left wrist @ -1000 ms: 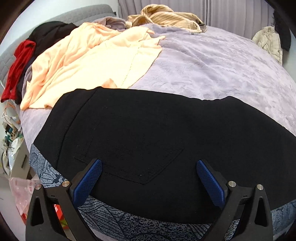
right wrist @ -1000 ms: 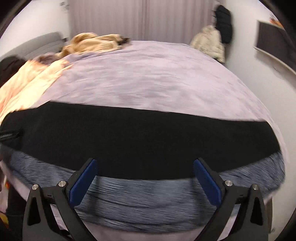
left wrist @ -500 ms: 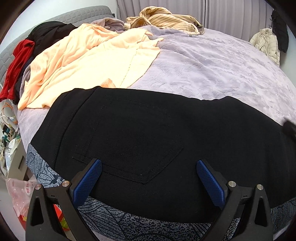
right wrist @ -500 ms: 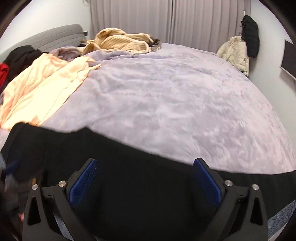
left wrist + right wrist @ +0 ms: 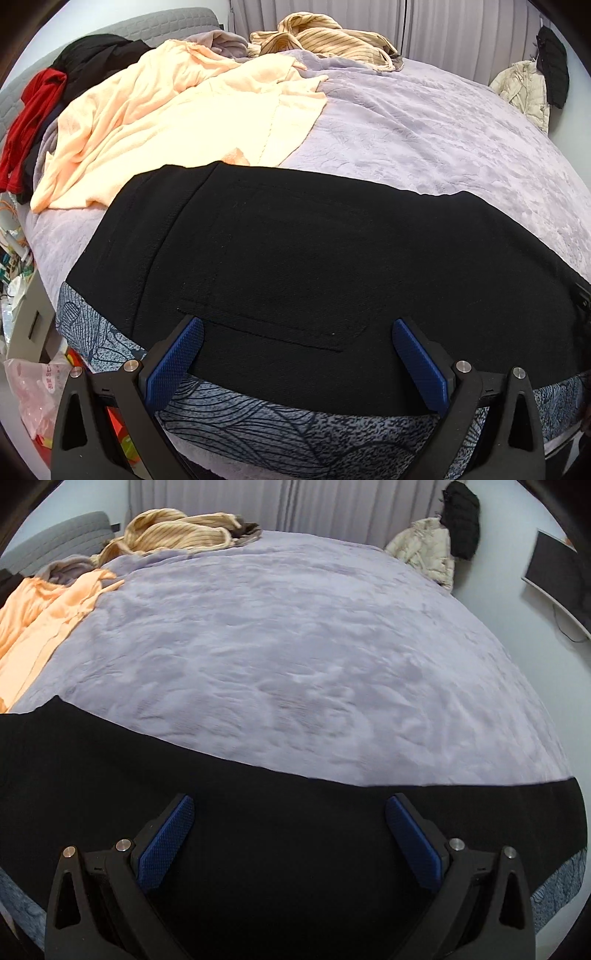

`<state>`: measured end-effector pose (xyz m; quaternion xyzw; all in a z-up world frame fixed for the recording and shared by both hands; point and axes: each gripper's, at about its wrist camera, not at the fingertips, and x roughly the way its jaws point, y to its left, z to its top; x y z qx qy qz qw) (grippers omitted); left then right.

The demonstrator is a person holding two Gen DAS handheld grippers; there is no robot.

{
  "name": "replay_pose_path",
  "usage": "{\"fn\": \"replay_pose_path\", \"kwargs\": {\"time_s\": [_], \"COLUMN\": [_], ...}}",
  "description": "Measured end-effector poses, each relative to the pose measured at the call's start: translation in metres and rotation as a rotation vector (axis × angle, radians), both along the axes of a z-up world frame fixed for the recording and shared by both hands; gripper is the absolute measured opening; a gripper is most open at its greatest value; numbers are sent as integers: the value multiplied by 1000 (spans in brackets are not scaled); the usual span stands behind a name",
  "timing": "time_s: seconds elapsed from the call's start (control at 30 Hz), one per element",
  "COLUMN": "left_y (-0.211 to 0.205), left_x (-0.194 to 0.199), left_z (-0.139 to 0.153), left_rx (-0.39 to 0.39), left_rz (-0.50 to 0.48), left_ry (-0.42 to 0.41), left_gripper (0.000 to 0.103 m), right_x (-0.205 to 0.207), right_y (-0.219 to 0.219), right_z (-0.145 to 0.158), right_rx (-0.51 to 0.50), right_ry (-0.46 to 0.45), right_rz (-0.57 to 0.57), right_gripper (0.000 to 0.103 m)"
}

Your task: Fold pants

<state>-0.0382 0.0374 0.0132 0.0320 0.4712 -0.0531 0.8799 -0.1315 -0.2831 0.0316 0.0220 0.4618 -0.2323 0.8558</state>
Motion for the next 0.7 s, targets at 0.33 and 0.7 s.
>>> {"fn": "replay_pose_path", "kwargs": {"time_s": [0.33,0.7], "left_y": [-8,-53], "left_x": [-31,-64], "left_z": [20,-9], "left_rx": [-42,19], "left_rz": [-34,-156], "left_ry": [-35,44], "left_gripper": [102,103], "right_x": [-74,-85], "right_y": [17,60], "right_z": [42,8], "right_rx": [-85,62], "right_ry": [-109,-52], "right_rz": [-51,206], "right_gripper": [103,103]}}
